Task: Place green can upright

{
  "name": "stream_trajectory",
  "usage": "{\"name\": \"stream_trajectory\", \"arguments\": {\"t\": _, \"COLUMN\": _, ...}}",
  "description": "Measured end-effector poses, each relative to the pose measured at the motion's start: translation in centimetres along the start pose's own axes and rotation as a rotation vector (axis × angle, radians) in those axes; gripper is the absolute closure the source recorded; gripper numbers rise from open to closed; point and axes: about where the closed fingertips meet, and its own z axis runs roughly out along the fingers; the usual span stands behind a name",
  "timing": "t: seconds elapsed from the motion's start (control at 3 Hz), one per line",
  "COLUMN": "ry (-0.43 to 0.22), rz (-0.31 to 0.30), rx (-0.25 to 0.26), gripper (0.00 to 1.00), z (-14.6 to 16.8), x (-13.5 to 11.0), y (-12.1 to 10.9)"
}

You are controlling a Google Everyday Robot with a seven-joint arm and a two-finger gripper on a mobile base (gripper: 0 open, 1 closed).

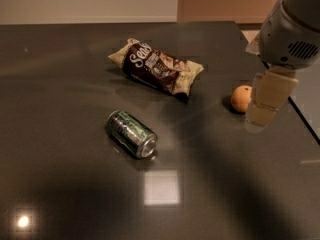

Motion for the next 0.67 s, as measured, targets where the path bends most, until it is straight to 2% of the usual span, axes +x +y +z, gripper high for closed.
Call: {"name": "stream_trajectory", "arguments": {"t": 0.67, "ry": 0.027, "rz": -0.013, "rx": -0.072, "gripper": 0.0, "z": 2.4, "x": -8.1, "y": 2.1}}
